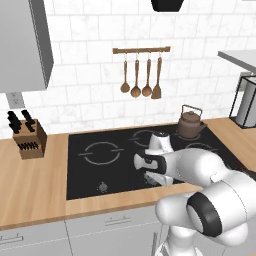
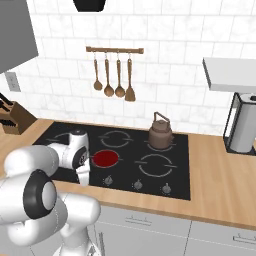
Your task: Turn off the front center burner of the stove.
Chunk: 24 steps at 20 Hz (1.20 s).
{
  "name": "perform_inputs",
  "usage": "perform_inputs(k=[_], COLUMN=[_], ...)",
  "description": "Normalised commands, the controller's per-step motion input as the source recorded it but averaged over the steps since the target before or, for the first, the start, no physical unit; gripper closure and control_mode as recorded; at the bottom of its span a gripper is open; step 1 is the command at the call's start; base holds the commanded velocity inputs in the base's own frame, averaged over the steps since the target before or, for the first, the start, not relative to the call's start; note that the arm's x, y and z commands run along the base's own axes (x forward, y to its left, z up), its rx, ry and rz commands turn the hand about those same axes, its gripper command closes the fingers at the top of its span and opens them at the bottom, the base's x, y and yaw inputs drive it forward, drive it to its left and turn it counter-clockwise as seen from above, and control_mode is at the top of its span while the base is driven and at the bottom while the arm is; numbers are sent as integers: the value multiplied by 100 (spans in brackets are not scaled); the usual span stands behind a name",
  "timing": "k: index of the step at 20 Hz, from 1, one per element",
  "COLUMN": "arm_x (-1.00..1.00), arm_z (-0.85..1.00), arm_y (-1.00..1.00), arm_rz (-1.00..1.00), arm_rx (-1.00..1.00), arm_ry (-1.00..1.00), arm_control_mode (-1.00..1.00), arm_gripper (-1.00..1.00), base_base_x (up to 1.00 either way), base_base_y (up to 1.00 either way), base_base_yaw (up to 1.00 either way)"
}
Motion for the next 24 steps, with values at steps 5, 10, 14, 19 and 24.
perform_inputs(k=[5,10,14,19,24], arm_x=[0,0,0,0,0], arm_z=[-4,-11,-12,-14,-15], arm_y=[0,0,0,0,0], arm_rz=[-71,-74,-73,-72,-73], arm_rx=[10,9,9,9,8], arm_ry=[0,0,0,0,0], arm_control_mode=[-100,-100,-100,-100,-100], arm_gripper=[100,100,100,100,100], base_base_x=[0,0,0,0,0], base_base_y=[0,0,0,0,0], base_base_yaw=[0,0,0,0,0])
